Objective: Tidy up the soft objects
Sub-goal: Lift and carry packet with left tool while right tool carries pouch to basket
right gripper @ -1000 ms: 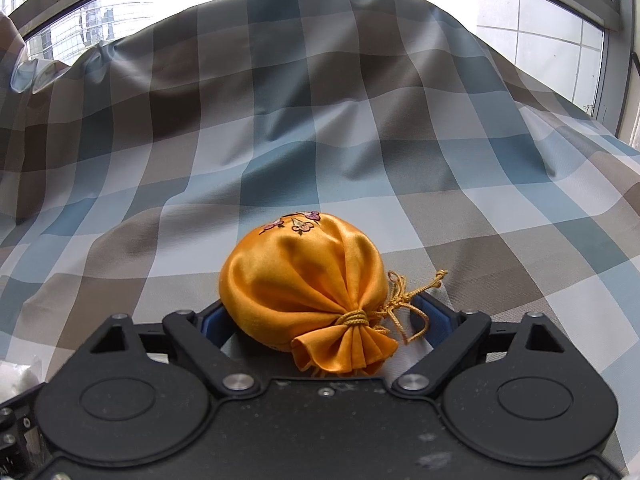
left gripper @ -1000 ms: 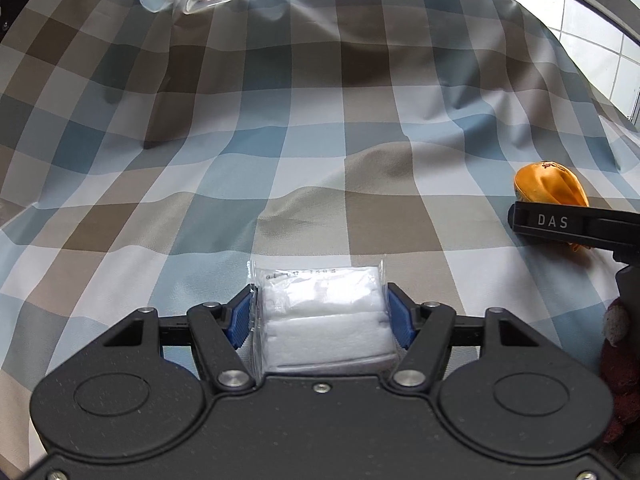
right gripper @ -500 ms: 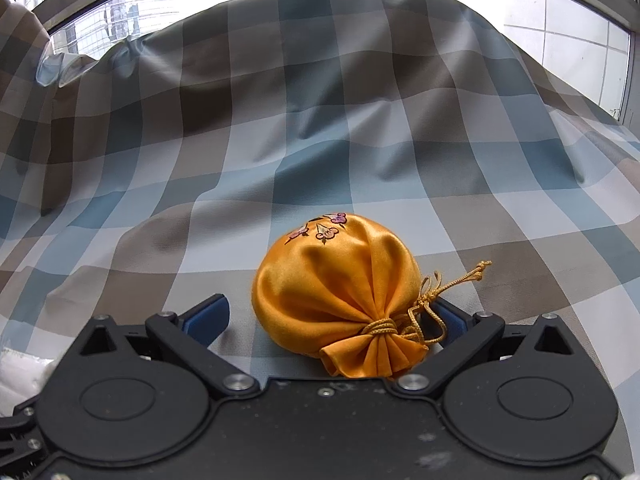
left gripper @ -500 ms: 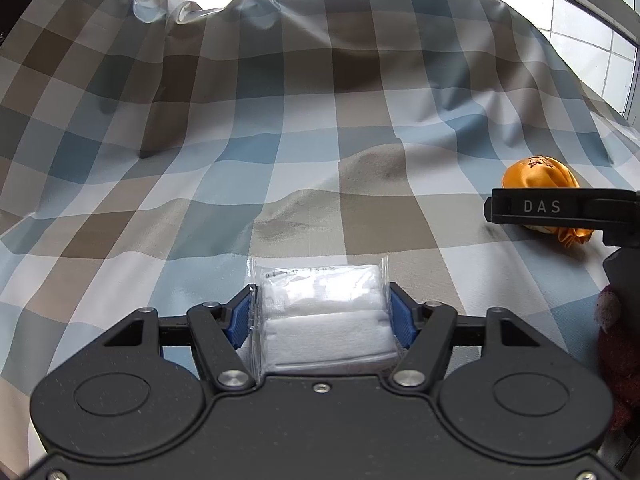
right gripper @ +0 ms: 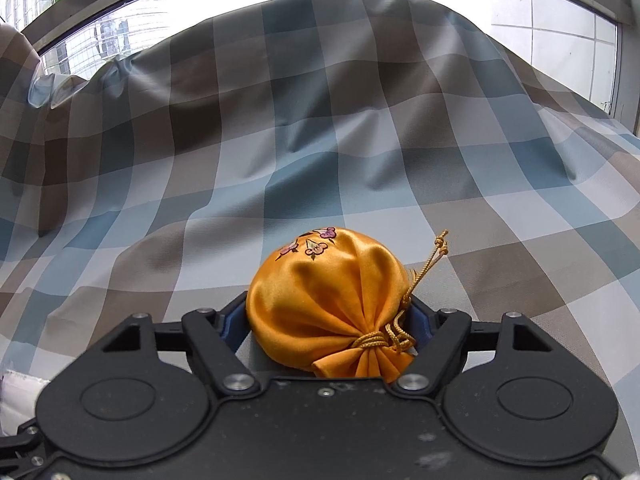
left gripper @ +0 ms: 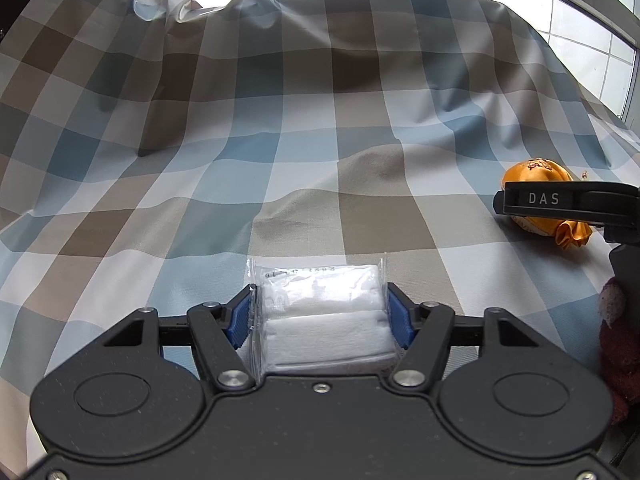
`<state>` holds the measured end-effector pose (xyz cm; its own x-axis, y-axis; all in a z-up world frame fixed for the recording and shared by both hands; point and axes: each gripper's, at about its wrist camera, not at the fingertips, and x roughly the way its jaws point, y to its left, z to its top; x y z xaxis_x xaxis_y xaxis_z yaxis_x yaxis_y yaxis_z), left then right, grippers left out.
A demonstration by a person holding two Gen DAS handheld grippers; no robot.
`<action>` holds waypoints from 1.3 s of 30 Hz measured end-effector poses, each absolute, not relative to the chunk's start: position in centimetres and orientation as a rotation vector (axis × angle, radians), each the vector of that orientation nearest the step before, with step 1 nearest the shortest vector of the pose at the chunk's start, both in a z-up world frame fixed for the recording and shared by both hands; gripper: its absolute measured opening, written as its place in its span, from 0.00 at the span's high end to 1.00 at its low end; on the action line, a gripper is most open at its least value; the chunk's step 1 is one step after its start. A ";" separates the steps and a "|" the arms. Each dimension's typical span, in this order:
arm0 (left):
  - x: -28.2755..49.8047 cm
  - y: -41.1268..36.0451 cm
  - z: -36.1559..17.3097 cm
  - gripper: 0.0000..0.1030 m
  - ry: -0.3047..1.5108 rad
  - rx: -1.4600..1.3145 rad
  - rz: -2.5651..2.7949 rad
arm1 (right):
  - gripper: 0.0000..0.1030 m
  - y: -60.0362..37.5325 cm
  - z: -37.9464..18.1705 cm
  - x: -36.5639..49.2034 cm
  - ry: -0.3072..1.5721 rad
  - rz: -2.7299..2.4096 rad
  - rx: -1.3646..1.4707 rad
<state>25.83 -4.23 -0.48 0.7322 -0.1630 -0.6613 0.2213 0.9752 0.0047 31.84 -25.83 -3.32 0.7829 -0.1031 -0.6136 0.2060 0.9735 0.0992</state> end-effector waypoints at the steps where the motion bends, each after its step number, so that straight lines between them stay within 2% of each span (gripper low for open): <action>1: 25.8 -4.2 -0.5 0.40 0.720 0.084 -0.212 | 0.27 -25.8 -3.3 31.8 0.651 -0.168 0.162; 19: 23.9 -3.4 0.2 0.42 0.781 0.044 -0.175 | 0.28 -24.7 -2.7 26.5 0.676 -0.141 0.069; 30: 17.9 -0.8 3.9 0.42 0.759 -0.009 -0.143 | 0.28 -24.6 3.0 17.5 0.496 -0.132 0.062; 39: 13.3 -1.0 5.6 0.42 0.753 0.016 -0.183 | 0.29 -23.3 6.2 13.2 0.557 -0.102 0.080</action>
